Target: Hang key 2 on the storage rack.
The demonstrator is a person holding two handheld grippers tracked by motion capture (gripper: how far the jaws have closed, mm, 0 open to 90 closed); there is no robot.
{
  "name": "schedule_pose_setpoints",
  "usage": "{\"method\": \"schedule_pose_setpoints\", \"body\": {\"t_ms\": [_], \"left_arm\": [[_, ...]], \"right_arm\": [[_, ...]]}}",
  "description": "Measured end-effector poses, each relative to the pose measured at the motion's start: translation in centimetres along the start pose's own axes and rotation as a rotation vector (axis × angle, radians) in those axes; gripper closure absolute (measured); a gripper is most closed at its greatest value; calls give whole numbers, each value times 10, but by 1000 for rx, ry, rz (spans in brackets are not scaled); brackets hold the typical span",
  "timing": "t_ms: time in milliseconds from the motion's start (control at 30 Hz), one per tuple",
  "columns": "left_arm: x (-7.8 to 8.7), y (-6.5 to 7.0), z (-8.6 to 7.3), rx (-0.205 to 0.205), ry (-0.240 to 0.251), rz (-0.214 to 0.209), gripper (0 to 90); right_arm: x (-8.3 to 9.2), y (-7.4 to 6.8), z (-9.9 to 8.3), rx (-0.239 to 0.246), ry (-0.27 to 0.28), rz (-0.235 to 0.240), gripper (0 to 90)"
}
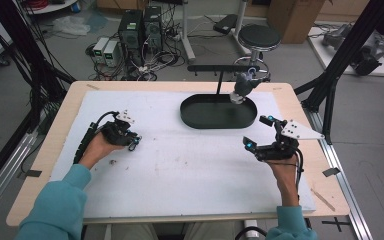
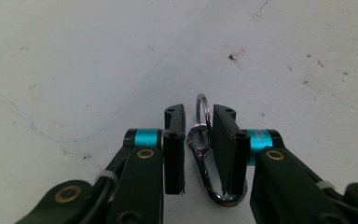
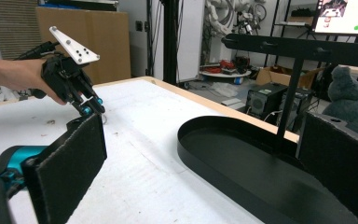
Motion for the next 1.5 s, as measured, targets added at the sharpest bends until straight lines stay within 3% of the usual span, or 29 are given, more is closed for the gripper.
{"method": "schedule_pose_setpoints", "body": {"t_ms": [233, 367, 1133, 1333, 1500], "left_arm": [[-1, 0, 1, -4, 2, 0, 798], [-2, 1, 0, 2, -7, -7, 873], [-1, 1, 1, -11, -6, -11, 886], [9, 0, 5, 7, 53, -13, 887], [20, -1, 11, -5, 124, 24, 886]], "right_arm": [[0, 1, -1, -5, -2, -1, 7], [0, 1, -1, -4, -1, -1, 7], [-2, 0, -2, -7, -12, 7, 7], [-3, -1, -3, -5, -16, 12, 7], [-9, 1, -5, -17, -28, 25, 7]]}}
Point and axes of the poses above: each handheld gripper's, and its own axes: x roughly backward along the jaws, z roughly out of its top, y roughly to its right, the point moved 5 cm from there along -x, roughly forward along the jaws, and after that the axes turned 12 degrees about -x, right-handed, at the moved point
